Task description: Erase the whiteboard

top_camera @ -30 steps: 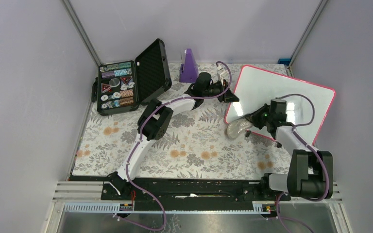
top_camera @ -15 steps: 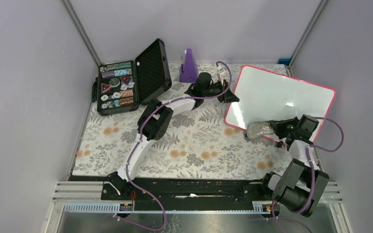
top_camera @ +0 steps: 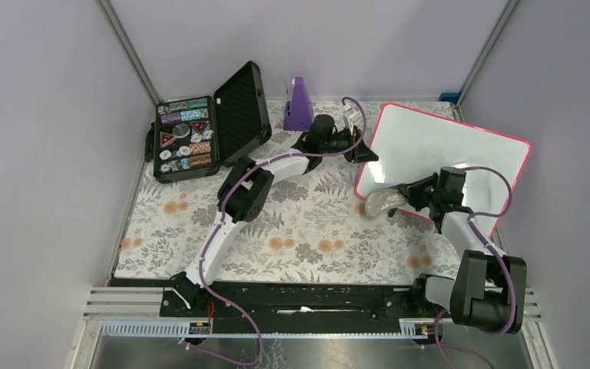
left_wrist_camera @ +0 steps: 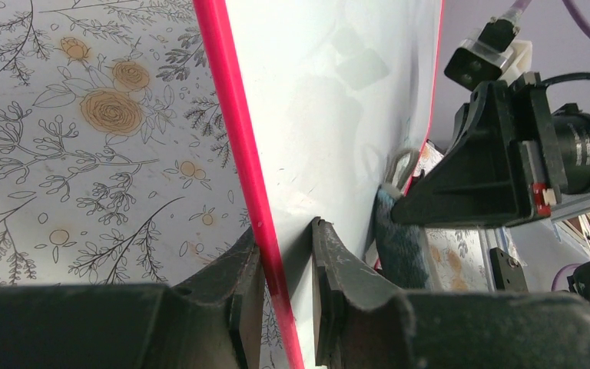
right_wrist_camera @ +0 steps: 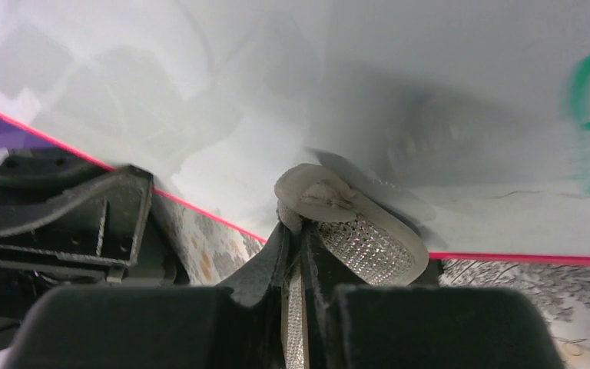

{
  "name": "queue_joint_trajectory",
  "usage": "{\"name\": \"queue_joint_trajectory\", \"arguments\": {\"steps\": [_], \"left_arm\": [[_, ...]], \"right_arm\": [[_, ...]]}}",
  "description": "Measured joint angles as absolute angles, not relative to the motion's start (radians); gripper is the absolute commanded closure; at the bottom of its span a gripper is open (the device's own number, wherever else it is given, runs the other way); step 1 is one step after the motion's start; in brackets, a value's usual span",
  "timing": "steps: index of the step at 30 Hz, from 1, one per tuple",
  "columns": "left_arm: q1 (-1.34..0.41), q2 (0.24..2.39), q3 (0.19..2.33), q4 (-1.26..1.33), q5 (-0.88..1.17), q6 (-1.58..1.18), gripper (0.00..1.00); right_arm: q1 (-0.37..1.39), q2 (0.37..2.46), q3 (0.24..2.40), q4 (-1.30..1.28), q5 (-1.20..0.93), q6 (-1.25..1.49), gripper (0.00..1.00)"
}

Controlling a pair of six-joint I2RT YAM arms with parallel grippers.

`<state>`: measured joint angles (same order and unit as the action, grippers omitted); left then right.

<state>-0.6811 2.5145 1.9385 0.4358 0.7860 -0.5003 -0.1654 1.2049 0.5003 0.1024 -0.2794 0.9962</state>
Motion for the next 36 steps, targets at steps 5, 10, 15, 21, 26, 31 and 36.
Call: {"name": "queue_joint_trajectory", "arguments": {"steps": [5,10,15,21,26,31,36], "left_arm": [[-0.682,2.514,1.938,0.436,0.786,-0.497,1.00],[-0.683,2.514,1.938,0.435,0.786,-0.496,1.00],[-0.683,2.514,1.938,0.436,0.786,-0.496,1.00],[-0.682,2.514,1.938,0.435,0.785,-0.496,1.00],[-0.681,2.514,1.938,0.435,0.786,-0.496,1.00],[-0.681,2.514,1.938,0.435,0.786,-0.496,1.00],[-0.682,2.514,1.938,0.435,0.786,-0.494,1.00]], "right_arm": [[-0.329,1.159,0.508,0.061,-0.303,0.971,1.00],[-0.587,1.130,0.508,0.004,-0.368,0.915,1.00],[-0.715,1.142,0.508,-0.030,-0.428,0.877,1.00],[-0.651,1.142,0.503,-0.002,-0.406,0.885,1.00],[-0.318,1.150,0.504,0.059,-0.297,0.945,1.00],[-0.152,1.249,0.554,0.064,-0.276,0.976,1.00],[-0.166,1.242,0.602,-0.012,-0.237,0.954,1.00]]}}
